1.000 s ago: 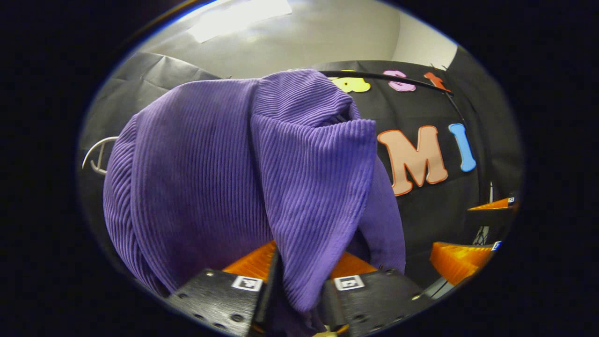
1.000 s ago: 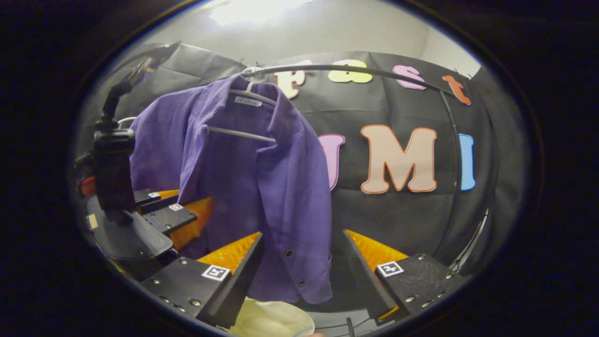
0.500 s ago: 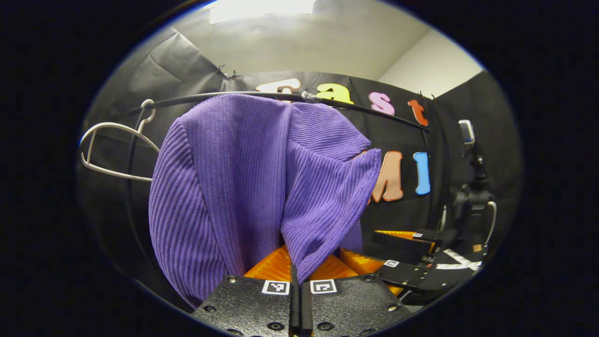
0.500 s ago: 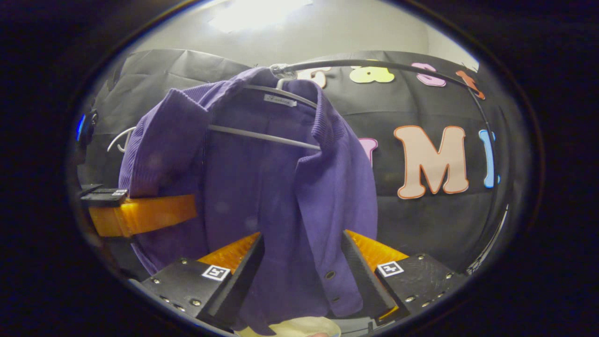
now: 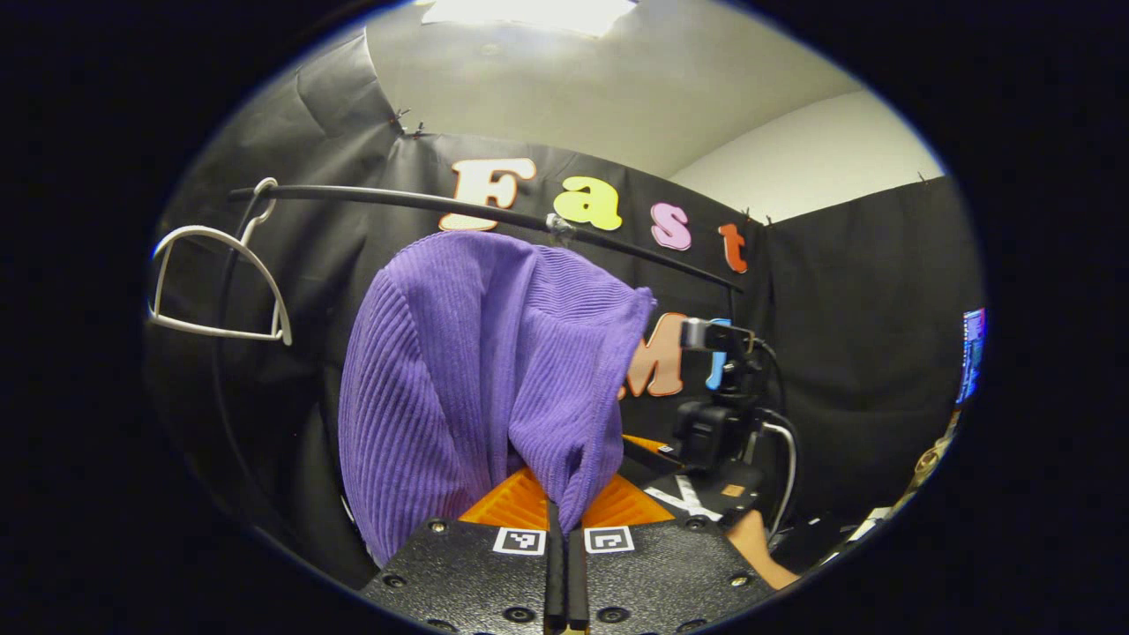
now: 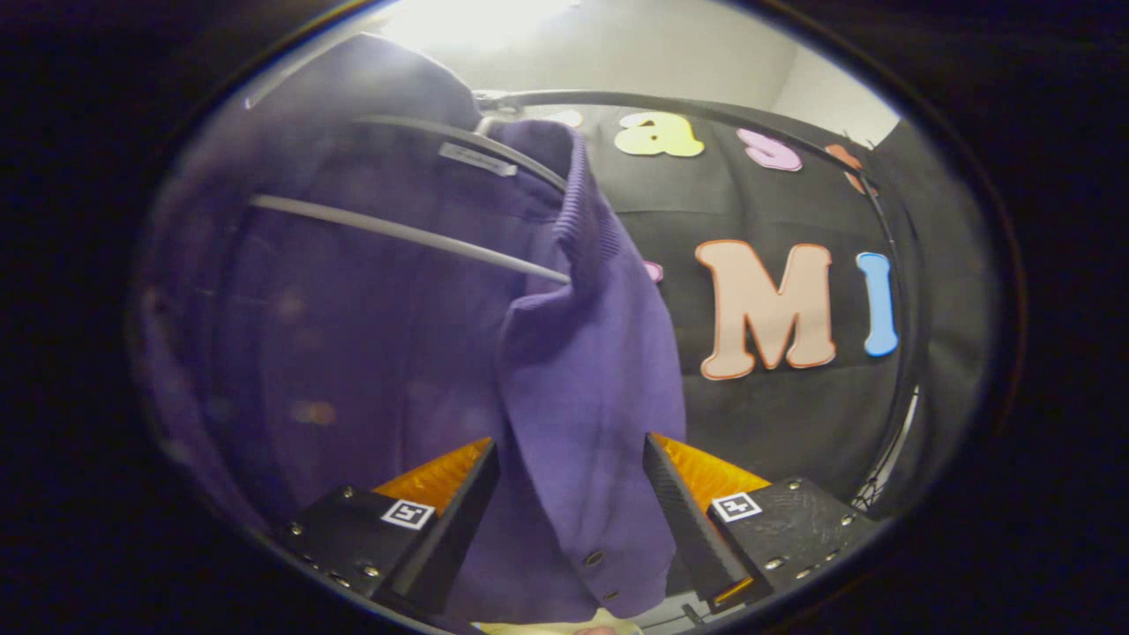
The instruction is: Grasp the clothes on the hanger with both hands and then place them into the laundry hamper below.
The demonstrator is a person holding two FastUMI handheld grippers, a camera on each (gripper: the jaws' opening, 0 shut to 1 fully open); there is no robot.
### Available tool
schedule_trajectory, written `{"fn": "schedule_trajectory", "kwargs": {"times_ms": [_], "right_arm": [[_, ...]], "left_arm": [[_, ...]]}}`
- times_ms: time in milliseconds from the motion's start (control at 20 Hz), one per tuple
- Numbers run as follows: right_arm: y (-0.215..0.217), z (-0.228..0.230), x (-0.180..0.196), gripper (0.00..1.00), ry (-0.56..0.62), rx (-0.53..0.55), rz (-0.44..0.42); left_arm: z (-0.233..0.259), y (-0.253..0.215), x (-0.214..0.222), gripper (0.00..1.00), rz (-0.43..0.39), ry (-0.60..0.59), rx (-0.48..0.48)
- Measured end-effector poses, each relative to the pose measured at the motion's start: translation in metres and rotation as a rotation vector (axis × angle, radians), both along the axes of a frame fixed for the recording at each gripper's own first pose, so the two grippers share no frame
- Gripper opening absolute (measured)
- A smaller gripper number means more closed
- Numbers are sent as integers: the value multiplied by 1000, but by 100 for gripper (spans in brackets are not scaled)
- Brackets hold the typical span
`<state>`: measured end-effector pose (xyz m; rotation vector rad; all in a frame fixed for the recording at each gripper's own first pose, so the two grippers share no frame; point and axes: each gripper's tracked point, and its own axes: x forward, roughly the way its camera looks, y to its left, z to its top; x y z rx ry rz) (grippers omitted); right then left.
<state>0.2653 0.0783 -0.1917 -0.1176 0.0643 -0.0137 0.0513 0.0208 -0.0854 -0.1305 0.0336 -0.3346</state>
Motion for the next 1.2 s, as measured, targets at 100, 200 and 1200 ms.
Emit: {"fn": "schedule_trajectory", "kwargs": {"times_ms": [100,200,1200], "right_arm": [[-2,0,13,98,0,30,7],[-1,2,25,98,14,47,16],[-35,84,39,0,34,31,-53]], "left_arm": [[6,0,-5,2,-17,-12,19],[9,-2,-11,2,-46,1,24],[70,59,-38,2,47,-63,110]]}}
